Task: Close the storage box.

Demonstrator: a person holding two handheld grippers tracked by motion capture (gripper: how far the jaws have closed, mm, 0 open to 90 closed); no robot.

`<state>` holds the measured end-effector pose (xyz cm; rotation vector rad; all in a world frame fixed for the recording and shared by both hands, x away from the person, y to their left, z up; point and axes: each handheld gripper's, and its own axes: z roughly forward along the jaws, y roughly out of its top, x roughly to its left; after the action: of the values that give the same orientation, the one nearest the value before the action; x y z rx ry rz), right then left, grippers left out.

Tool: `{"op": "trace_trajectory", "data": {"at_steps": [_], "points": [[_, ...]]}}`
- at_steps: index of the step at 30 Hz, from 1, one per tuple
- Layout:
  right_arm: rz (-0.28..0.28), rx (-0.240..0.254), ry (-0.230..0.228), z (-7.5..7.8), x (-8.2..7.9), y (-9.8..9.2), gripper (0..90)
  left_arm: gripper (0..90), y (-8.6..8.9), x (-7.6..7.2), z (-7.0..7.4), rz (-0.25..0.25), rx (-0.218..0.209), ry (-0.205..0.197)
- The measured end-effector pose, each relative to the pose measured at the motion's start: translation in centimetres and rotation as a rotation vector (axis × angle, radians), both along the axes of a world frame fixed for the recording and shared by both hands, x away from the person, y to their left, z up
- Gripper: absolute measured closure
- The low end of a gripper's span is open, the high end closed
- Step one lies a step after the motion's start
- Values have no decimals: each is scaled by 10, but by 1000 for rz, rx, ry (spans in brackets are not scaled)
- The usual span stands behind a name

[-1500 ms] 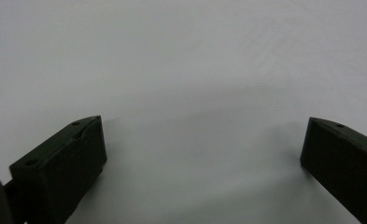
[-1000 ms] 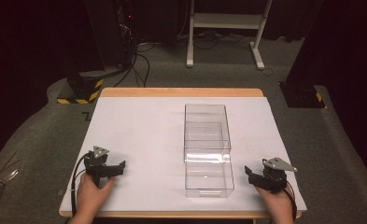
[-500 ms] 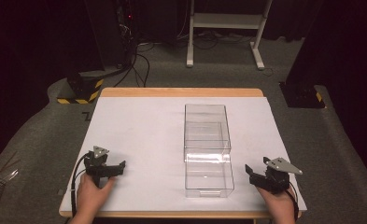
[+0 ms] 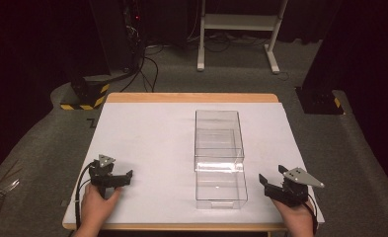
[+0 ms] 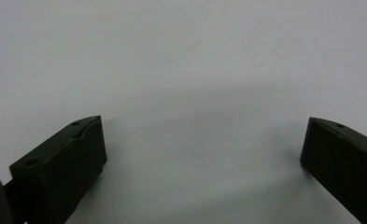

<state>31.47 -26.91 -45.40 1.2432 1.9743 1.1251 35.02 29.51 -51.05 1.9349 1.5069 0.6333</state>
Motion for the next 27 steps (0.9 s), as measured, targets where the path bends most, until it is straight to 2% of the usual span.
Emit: {"op": "trace_trajectory", "data": {"at_steps": [27], "points": [[93,32,-62,25,-24,21,220,4,0,0,0,0,0,0]]}}
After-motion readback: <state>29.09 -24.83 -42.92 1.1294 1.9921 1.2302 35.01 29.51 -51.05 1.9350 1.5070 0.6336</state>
